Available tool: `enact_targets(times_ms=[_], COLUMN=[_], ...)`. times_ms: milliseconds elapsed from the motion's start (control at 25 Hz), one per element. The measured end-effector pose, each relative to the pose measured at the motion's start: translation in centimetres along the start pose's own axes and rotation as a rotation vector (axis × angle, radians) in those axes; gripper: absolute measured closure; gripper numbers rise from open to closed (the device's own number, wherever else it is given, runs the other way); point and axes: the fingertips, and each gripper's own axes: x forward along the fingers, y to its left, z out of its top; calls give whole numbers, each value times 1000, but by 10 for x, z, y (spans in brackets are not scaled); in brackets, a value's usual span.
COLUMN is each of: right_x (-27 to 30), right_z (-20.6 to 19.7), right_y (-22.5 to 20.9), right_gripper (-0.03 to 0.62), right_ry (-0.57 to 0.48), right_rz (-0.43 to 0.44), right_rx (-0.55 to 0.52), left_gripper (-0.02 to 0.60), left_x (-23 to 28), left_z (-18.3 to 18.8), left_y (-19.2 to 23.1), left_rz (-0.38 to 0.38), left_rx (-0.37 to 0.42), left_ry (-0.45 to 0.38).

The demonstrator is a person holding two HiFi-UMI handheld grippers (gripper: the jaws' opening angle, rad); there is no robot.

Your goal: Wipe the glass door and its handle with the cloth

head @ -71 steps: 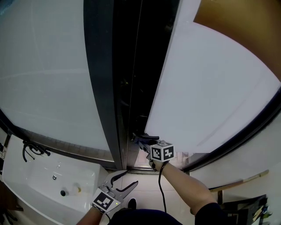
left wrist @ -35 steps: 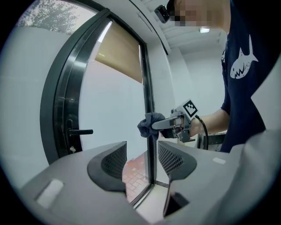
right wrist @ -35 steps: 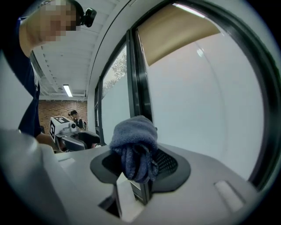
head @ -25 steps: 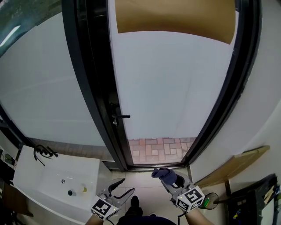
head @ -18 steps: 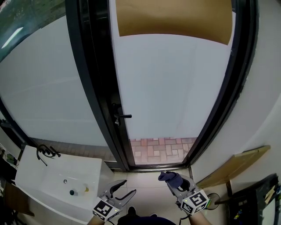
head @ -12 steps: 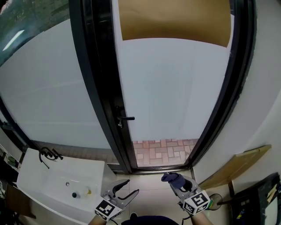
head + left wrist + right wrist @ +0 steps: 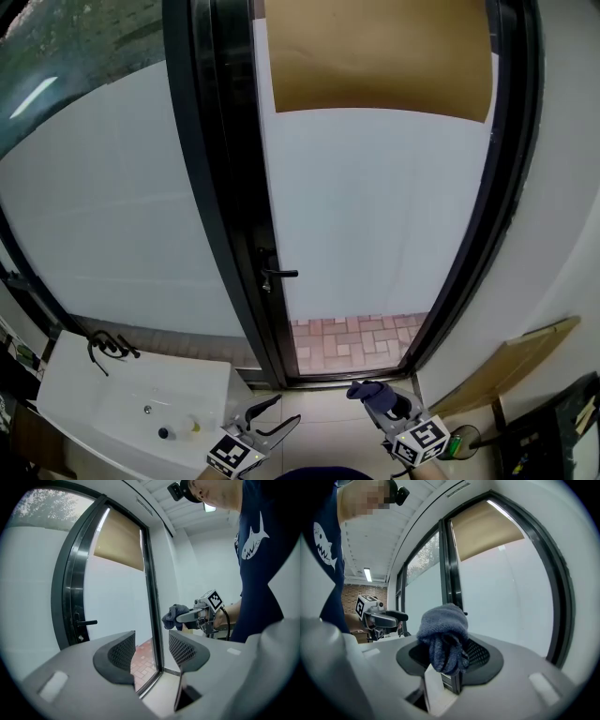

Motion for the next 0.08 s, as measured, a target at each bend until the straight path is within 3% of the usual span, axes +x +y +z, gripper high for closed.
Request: enact_targets(times_ms=[80], right_x=[2], right_z=[2], right_y=[2], right_gripper=[430], right_ry=[-2], right_rz=[-2], right_rx=[7], left_gripper=[360], left_x=[-3], left_z=[2], left_y=[4], left_rz=[1], left_rx=[0], left_ry=[-3])
